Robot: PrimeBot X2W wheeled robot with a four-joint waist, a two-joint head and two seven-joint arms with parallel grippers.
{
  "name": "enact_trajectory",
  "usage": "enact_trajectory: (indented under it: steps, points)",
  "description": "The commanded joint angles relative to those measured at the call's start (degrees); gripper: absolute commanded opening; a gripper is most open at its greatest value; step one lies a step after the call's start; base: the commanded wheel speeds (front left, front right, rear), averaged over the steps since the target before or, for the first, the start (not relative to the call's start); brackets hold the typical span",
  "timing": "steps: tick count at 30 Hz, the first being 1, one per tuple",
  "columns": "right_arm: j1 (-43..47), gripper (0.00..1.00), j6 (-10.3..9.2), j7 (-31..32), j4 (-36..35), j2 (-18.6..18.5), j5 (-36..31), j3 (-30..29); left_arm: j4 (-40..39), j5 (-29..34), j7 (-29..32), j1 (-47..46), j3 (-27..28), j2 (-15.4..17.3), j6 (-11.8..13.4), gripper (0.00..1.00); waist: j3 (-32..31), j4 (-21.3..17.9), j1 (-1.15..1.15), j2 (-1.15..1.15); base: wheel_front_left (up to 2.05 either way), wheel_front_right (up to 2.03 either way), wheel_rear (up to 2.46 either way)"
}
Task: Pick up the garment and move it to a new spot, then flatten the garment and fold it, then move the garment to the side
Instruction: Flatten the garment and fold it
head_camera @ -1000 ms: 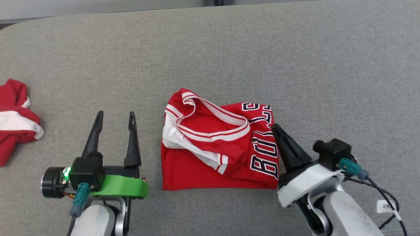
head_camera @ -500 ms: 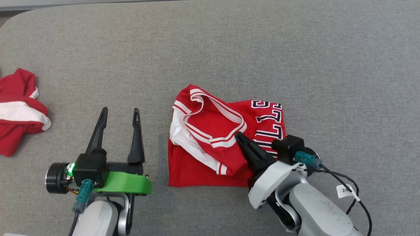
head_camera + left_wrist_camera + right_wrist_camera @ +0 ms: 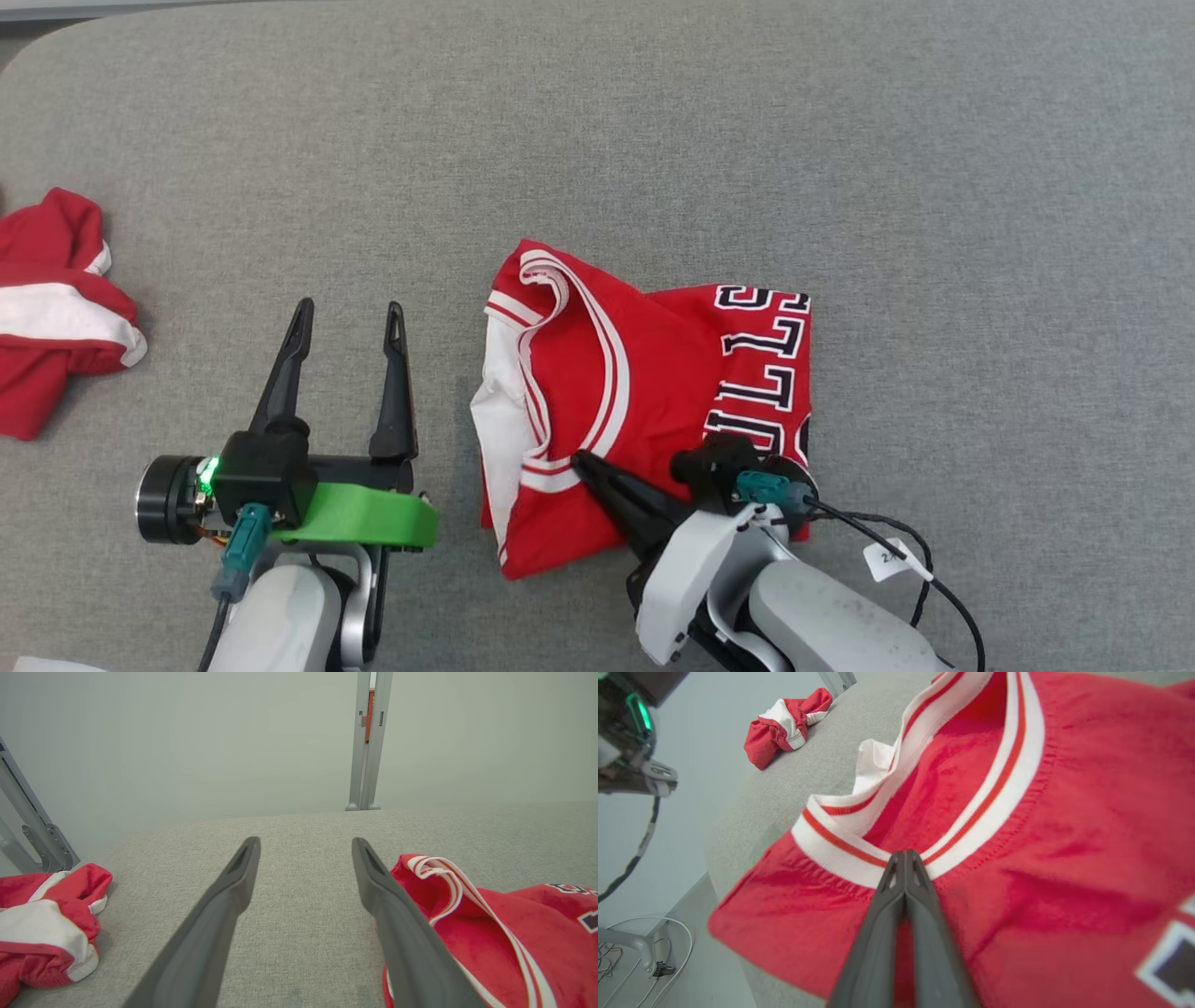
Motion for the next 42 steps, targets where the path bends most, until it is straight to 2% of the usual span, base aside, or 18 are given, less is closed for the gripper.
enact_trajectory:
  steps: [1,7,10,11,12,13,16,21,27,32,42]
  points:
    - [-1.0,0.00,0.00,0.4,-0.6,0.2,0.8,1.4,0.2,0.5,-0.3,-0.9,0.1,-0.1,-0.2,1.00,0.1,0.1,0.00,0.00,0.00,0.00,0.00]
    - [-2.8,0.00,0.00,-0.9,-3.9,-0.3,1.7,6.1,0.5,0.6,-0.3,-0.8,0.3,-0.3,-0.3,1.00,0.1,0.2,0.00,0.00,0.00,0.00,0.00]
    - [-3.3,0.00,0.00,-3.2,-8.0,-1.3,1.5,5.7,0.6,0.6,-0.2,-0.2,0.7,-0.3,-0.2,1.00,-0.5,0.0,0.00,0.00,0.00,0.00,0.00]
    - [-3.1,0.33,0.00,-3.9,-9.7,-1.9,1.1,4.7,0.6,0.6,-0.2,0.2,0.9,-0.2,-0.1,1.00,-0.8,-0.1,0.00,0.00,0.00,0.00,0.00]
    - [-2.7,0.78,0.00,-4.4,-11.2,-2.5,0.7,3.5,0.6,0.7,-0.2,0.5,1.1,-0.2,0.1,1.00,-1.0,-0.3,0.00,0.00,0.00,0.00,0.00]
    - [-1.8,1.00,0.00,-4.8,-12.9,-3.2,0.1,1.5,0.6,0.7,-0.2,0.9,1.4,-0.1,0.1,1.00,-1.4,-0.6,0.00,0.00,0.00,0.00,0.00]
    - [1.0,1.00,0.00,-5.4,-17.1,-4.8,-2.0,-5.5,0.4,0.8,-0.2,1.5,1.9,0.2,0.4,1.00,-2.2,-1.2,0.00,0.00,0.00,0.00,0.00]
    - [7.6,1.00,0.00,-5.7,-22.8,-7.1,-6.9,-21.4,0.1,0.9,-0.2,2.7,2.9,0.7,0.8,1.00,-3.9,-2.5,0.00,0.00,0.00,0.00,0.00]
    - [16.2,1.00,0.00,-2.8,-27.6,-7.8,-11.4,-37.3,-0.1,0.9,-0.2,5.0,3.8,1.7,1.1,1.00,-6.7,-4.0,0.00,0.00,0.00,0.00,0.00]
    - [22.0,1.00,0.00,0.4,-31.5,-6.9,-13.1,-42.8,-0.2,1.0,-0.2,7.5,3.6,2.5,1.0,1.00,-9.6,-5.0,0.00,0.00,0.00,0.00,0.00]
    - [28.9,1.00,0.00,4.3,-35.8,-5.3,-13.1,-44.3,-0.4,0.6,1.0,11.6,2.3,3.6,0.9,1.00,-14.1,-5.5,0.00,0.00,0.00,0.00,0.00]
